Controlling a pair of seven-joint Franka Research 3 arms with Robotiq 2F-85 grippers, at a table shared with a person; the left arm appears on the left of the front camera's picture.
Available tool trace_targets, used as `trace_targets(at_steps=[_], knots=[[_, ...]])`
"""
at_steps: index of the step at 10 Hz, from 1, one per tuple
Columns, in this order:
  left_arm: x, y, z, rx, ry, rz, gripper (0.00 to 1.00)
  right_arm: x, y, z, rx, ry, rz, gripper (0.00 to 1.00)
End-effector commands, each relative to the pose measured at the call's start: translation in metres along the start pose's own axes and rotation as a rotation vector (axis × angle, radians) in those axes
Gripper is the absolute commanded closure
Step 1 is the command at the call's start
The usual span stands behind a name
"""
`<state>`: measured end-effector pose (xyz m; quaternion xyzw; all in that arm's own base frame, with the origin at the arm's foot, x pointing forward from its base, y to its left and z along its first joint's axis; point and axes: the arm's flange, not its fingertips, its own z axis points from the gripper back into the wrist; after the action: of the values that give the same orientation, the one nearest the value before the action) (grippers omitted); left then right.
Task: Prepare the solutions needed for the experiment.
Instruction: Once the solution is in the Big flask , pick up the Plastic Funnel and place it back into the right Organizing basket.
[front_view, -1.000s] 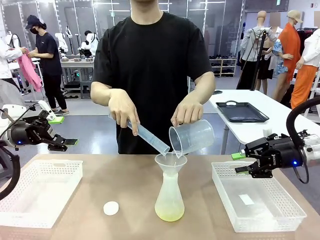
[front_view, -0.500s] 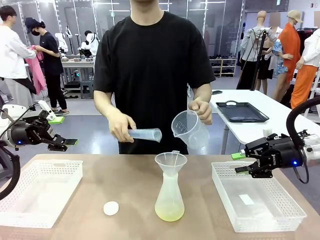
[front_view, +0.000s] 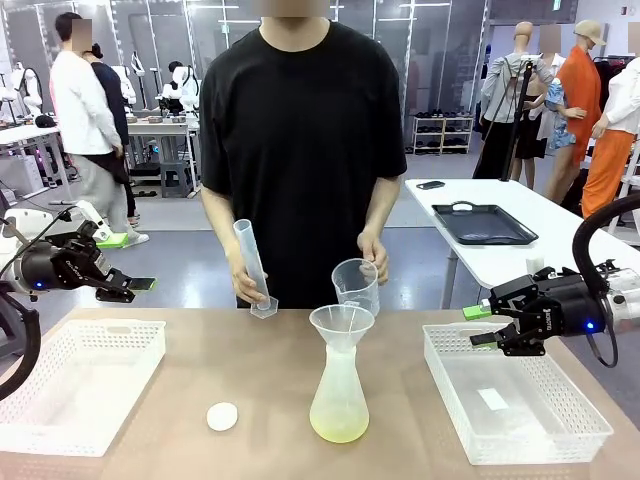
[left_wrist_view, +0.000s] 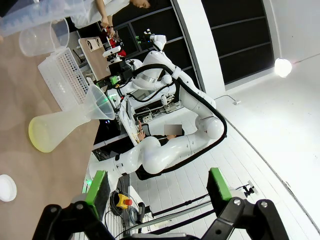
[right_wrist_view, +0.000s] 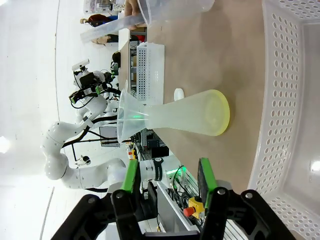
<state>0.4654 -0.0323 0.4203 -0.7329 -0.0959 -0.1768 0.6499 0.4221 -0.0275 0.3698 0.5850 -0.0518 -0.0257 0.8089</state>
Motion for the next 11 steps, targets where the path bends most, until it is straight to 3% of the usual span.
trace_targets(at_steps=[1, 4, 11], knots=[[0.001, -0.001, -0.001, -0.001, 0.001, -0.008, 0.00, -0.001, 0.002, 0.000, 0.005, -0.003, 0.014, 0.41], [0.001, -0.001, -0.001, -0.001, 0.001, -0.008, 0.00, 0.000, 0.000, 0.000, 0.000, 0.000, 0.000, 0.41], [0.001, -0.001, -0.001, -0.001, 0.001, -0.008, 0.00, -0.028, 0.105, -0.051, -0.284, 0.006, 0.304, 0.41]])
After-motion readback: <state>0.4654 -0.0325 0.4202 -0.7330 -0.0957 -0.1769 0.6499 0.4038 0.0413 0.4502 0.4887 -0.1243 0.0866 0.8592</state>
